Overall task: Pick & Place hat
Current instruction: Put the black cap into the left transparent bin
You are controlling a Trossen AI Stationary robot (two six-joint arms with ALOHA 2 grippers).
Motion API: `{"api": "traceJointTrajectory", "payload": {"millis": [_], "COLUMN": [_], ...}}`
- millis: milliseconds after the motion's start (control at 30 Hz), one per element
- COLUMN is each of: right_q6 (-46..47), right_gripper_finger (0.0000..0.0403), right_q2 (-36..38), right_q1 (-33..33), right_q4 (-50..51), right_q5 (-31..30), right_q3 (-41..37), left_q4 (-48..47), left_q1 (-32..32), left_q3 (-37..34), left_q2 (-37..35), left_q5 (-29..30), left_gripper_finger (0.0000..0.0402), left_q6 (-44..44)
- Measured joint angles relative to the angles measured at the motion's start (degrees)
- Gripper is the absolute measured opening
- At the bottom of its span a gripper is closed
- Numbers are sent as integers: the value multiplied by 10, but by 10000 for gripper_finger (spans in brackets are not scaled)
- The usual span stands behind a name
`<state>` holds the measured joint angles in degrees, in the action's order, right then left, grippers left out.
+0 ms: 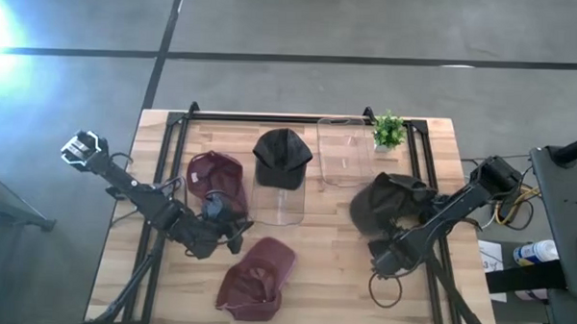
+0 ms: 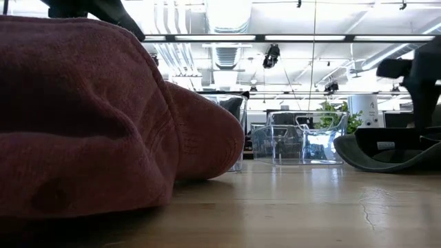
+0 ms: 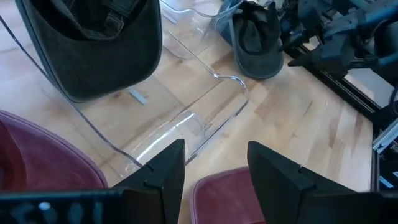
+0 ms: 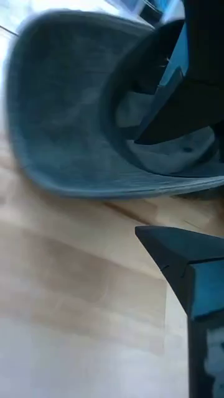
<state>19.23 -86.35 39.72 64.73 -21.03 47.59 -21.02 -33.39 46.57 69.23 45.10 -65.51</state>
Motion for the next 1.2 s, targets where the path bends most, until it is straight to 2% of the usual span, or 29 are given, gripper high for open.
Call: {"api": "traceJointTrajectory", "payload": {"millis": [200,433,567,833,1033,1200], "right_q6": [-17,-17,-15,0,-23,-142], "right_gripper_finger": [224,212,169,23,14,14], "right_q2": [0,-36,-66,-102,-97,-96], "right_q1": [-2,-26,-39,-41,-36,3], "right_q4": [-33,-38,-40,-53,-64,-82], "right_q5": [-27,-32,-32,-35,-33,-57], "right_q3": [-17,-20,-20,-3,46,114], "left_q4": [0,0,1,5,12,37], "left_q1": [1,11,13,13,8,-4], "left_q3": [0,0,0,0,0,0], "left_q2": [0,0,0,0,0,3], "left_q5": [17,41,41,19,-13,-35], "left_gripper_finger": [167,167,167,167,167,167], "left_q6": [-7,-18,-22,-63,-70,-65]}}
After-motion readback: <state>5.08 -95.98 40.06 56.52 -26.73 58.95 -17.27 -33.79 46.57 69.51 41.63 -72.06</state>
